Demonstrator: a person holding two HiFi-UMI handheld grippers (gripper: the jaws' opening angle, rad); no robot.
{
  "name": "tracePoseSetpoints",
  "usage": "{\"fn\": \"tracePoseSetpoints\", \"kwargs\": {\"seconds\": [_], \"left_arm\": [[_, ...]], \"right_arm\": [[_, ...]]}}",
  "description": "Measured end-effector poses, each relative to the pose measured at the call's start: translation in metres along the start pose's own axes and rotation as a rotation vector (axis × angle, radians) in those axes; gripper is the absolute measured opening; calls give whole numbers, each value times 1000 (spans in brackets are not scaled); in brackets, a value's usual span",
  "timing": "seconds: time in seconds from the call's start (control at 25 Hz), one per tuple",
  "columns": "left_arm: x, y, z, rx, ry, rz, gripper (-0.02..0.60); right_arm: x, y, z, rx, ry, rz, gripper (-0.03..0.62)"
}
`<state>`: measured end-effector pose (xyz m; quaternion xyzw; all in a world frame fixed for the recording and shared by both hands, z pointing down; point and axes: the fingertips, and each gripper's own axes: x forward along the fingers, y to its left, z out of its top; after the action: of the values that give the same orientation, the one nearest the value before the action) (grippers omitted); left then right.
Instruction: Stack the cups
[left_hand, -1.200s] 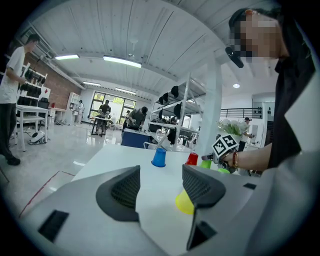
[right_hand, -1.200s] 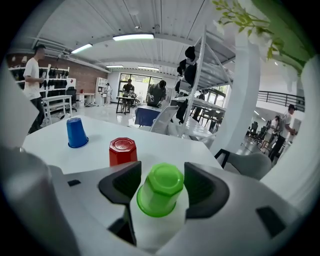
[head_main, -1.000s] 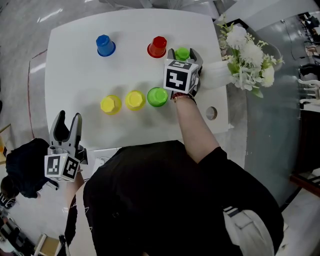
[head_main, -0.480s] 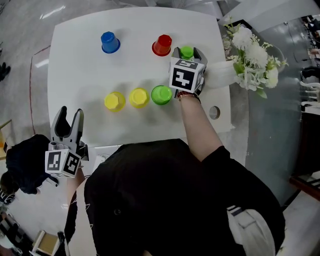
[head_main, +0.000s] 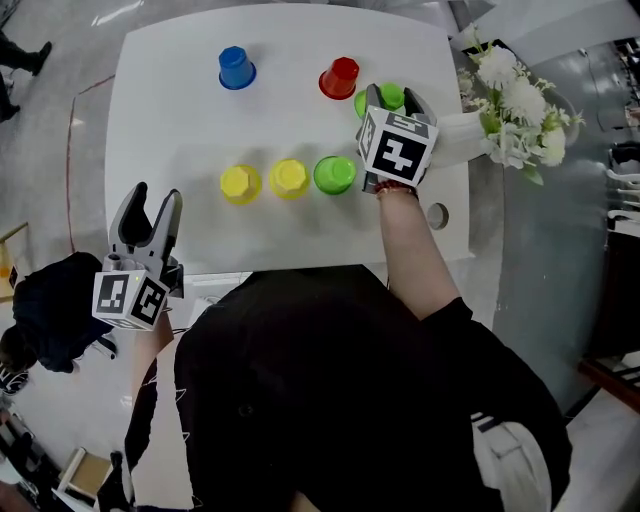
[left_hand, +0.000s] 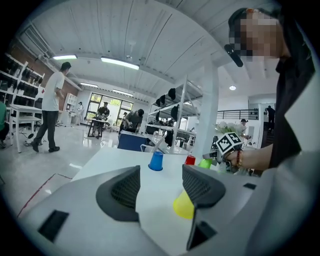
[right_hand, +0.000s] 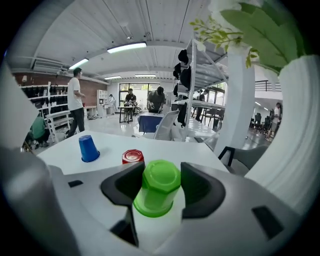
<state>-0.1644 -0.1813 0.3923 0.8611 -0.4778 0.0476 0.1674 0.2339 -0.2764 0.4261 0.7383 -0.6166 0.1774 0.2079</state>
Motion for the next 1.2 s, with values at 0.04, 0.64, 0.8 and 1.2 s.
{"fn": "tracePoseSetpoints", "kwargs": {"seconds": [0.04, 0.64, 0.8, 1.2], "left_arm": [[1, -2, 1, 1, -3, -5, 276], [-7, -40, 4, 26, -28, -64, 276], [-13, -47, 2, 26, -35, -61, 275], [-26, -55, -2, 25, -46, -41, 276]], "right_arm": [[-4, -1, 2, 7, -6, 4, 232], [-74, 21, 32, 47, -121, 177, 229], [-91, 34, 36, 44, -145, 236, 229], [-123, 70, 33, 23, -151, 380, 229]]}}
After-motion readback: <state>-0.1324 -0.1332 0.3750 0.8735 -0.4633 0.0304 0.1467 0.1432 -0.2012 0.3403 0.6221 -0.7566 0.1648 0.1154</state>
